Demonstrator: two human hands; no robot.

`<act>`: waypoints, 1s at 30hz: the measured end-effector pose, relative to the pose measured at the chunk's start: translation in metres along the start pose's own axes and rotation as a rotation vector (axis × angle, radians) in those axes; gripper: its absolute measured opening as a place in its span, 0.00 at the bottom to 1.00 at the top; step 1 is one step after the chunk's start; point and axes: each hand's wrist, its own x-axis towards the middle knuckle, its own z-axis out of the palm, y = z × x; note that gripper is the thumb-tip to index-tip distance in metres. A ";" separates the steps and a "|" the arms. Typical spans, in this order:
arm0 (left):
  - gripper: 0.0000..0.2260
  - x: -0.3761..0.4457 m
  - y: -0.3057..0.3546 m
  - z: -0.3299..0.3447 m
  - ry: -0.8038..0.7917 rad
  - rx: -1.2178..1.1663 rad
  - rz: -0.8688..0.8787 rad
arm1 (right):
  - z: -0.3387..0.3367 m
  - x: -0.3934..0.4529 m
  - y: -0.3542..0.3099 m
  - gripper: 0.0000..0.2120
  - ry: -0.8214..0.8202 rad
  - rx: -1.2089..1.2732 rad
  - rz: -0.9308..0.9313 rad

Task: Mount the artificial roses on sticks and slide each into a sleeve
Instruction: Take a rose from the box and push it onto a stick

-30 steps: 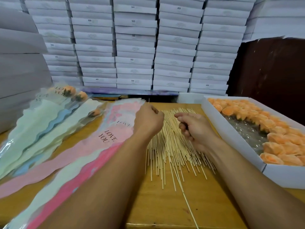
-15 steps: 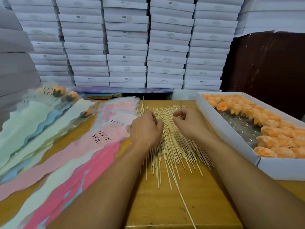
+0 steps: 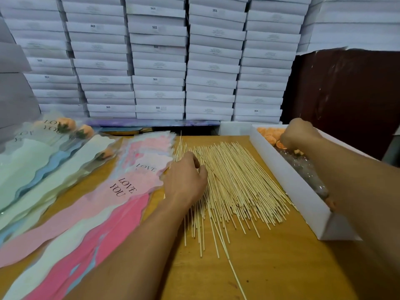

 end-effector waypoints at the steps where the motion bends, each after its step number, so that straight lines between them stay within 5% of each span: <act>1: 0.05 0.000 0.000 0.001 -0.003 0.004 0.003 | 0.001 0.004 0.005 0.06 0.012 -0.042 0.009; 13: 0.05 0.001 0.003 0.004 -0.008 0.041 0.002 | 0.030 0.025 0.024 0.04 -0.124 -0.306 -0.014; 19: 0.05 0.001 0.002 0.004 -0.009 0.057 -0.003 | 0.034 0.031 0.031 0.13 -0.090 -0.400 -0.022; 30: 0.05 0.003 -0.001 0.005 -0.004 0.084 0.012 | 0.040 0.046 0.049 0.16 0.023 -0.200 0.103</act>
